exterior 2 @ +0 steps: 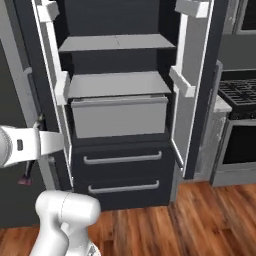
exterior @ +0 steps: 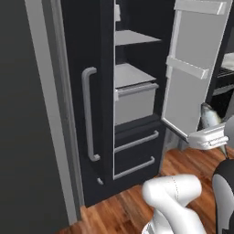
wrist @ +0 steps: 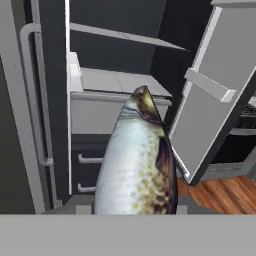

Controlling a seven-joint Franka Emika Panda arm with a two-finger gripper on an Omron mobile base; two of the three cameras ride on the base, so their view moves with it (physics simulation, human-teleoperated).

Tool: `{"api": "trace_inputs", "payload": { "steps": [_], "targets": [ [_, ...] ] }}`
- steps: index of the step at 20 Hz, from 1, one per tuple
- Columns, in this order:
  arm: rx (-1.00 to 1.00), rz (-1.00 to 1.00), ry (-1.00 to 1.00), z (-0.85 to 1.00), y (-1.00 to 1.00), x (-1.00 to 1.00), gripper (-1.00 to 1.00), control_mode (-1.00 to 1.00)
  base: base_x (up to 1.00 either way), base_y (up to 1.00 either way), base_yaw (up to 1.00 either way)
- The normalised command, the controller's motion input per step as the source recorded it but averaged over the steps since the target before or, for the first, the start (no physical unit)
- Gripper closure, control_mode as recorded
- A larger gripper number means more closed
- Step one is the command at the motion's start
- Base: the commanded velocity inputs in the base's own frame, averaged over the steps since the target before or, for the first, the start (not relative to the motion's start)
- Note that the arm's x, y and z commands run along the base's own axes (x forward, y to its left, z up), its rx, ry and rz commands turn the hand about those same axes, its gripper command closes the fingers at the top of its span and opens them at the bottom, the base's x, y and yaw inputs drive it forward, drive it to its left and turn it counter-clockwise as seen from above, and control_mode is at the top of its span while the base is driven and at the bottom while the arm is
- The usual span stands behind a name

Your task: Gather the cucumber and carrot from the fridge and place them on a tray on the dining counter. Then gather the fishs from the fridge and place them on the other tray.

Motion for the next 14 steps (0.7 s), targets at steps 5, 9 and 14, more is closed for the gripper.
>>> {"api": "trace_inputs", "payload": {
  "steps": [5,9,14],
  "targets": [
    [0.0,0.0,0.0,0.0,0.0,0.0,1.0,1.0,-0.38,0.53,-0.51],
    [0.0,0.0,0.0,0.0,0.0,0.0,1.0,1.0,-0.27,0.57,-0.52],
    [0.0,0.0,0.0,0.0,0.0,0.0,1.0,1.0,-0.25,0.6,-0.51]
  ]
}}
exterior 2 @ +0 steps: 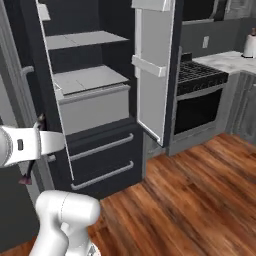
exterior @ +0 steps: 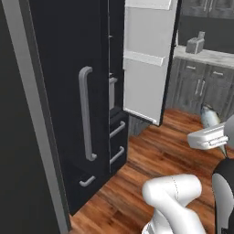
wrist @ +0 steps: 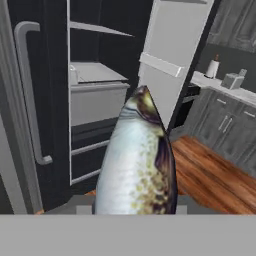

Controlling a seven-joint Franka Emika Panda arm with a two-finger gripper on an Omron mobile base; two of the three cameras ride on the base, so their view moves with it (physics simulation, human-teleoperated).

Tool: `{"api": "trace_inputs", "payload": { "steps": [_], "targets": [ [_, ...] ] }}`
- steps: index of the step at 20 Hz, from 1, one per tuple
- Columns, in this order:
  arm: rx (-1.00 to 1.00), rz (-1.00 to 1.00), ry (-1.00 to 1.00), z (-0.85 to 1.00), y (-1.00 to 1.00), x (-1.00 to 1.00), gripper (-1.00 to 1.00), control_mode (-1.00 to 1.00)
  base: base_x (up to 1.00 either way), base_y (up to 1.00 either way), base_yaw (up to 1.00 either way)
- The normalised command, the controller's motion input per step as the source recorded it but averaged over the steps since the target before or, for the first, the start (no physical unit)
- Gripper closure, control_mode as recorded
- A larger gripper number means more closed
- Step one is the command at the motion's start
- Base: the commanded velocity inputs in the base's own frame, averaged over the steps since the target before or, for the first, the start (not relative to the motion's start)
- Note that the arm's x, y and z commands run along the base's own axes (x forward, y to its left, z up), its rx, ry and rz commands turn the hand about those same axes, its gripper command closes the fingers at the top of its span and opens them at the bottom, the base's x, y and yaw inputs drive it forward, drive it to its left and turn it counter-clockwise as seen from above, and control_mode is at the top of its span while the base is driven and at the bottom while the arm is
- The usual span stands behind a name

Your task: Gather the cucumber and carrot from the fridge and place them on a tray on the dining counter. Then gather the fishs from the fridge and place them on the other tray.

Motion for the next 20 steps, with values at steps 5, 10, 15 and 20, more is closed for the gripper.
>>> {"api": "trace_inputs", "payload": {
  "steps": [5,10,15,20],
  "targets": [
    [0.0,0.0,0.0,0.0,0.0,0.0,1.0,1.0,-0.25,0.69,-0.47],
    [0.0,0.0,0.0,0.0,0.0,0.0,1.0,1.0,-0.18,0.79,-0.44],
    [0.0,0.0,0.0,0.0,0.0,0.0,1.0,1.0,-0.32,0.71,-0.41],
    [0.0,0.0,0.0,0.0,0.0,0.0,1.0,1.0,-0.59,0.49,-0.38]
  ]
}}
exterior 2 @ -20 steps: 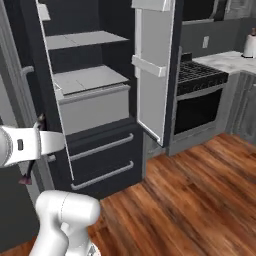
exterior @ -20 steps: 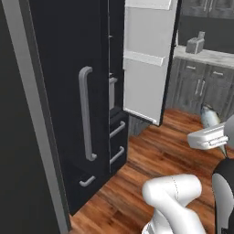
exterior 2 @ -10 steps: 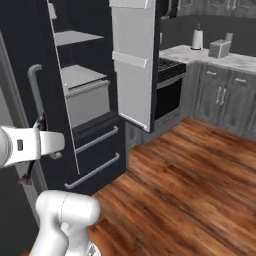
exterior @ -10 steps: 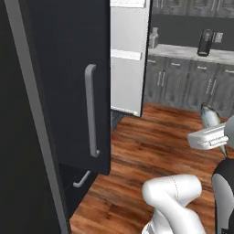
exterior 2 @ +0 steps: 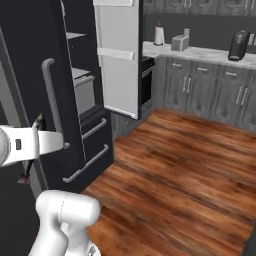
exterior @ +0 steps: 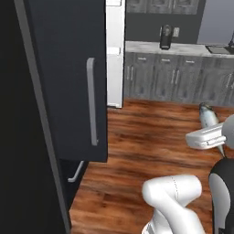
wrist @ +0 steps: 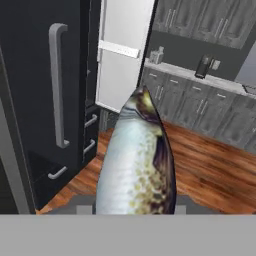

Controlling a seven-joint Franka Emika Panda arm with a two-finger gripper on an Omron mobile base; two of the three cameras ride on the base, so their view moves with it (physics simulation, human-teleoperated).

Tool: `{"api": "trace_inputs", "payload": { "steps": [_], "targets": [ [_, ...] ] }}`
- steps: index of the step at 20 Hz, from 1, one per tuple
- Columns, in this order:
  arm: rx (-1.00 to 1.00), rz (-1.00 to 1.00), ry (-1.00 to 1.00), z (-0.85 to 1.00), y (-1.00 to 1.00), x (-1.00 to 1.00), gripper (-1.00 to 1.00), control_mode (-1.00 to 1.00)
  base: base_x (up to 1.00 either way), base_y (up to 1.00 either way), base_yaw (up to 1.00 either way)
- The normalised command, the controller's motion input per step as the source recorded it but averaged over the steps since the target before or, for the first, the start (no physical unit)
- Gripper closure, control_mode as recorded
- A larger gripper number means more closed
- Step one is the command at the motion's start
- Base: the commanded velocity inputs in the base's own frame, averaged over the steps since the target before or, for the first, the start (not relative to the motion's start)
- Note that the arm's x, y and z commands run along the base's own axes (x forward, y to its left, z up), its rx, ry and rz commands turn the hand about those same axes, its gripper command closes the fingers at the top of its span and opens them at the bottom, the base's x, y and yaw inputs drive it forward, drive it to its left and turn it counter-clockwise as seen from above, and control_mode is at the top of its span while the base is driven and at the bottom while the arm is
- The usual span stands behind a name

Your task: Gather the cucumber and carrot from the fridge and place them on a tray on the dining counter. Then gather the fishs from the fridge and place them on the other tray.

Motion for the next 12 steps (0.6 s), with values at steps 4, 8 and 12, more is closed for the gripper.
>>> {"api": "trace_inputs", "payload": {
  "steps": [4,8,12],
  "targets": [
    [0.0,0.0,0.0,0.0,0.0,0.0,1.0,1.0,-0.78,0.26,-0.34],
    [0.0,0.0,0.0,0.0,0.0,0.0,1.0,1.0,-0.95,0.06,-0.26],
    [0.0,0.0,0.0,0.0,0.0,0.0,1.0,1.0,-0.97,-0.1,-0.2]
  ]
}}
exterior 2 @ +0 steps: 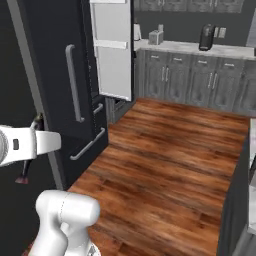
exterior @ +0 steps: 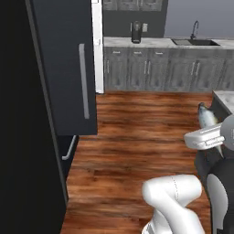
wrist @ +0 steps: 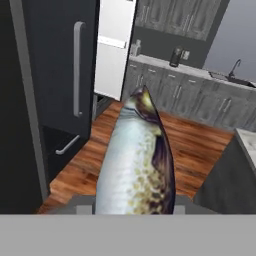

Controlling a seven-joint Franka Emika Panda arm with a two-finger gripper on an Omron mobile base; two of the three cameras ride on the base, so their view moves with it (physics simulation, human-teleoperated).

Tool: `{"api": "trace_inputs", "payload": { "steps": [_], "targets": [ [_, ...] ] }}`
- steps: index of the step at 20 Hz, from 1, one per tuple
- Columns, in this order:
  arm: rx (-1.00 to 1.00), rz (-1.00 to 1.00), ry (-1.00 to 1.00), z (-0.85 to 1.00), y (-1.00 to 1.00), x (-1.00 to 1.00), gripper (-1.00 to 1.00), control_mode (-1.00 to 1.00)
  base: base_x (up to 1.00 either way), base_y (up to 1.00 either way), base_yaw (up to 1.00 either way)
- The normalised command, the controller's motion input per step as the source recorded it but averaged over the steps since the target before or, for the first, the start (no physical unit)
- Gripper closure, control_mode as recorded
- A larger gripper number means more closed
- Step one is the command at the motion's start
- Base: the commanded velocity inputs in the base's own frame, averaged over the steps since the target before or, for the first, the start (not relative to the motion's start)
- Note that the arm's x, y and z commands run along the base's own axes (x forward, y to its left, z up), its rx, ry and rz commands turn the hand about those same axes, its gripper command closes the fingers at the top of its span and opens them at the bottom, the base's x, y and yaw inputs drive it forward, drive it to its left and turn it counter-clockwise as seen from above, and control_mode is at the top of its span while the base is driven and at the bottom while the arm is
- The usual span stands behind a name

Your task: Gather the cucumber and carrot from the fridge and place them on a tray on the dining counter. Then gather the fishs from the fridge and place them on the other tray.

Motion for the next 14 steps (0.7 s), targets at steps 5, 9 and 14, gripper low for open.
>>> {"api": "trace_inputs", "payload": {
  "steps": [5,9,14],
  "targets": [
    [0.0,0.0,0.0,0.0,0.0,0.0,1.0,1.0,-0.99,-0.35,-0.17],
    [0.0,0.0,0.0,0.0,0.0,0.0,1.0,1.0,-0.61,-0.82,-0.09],
    [0.0,0.0,0.0,0.0,0.0,0.0,1.0,1.0,-0.28,-0.99,-0.07]
  ]
}}
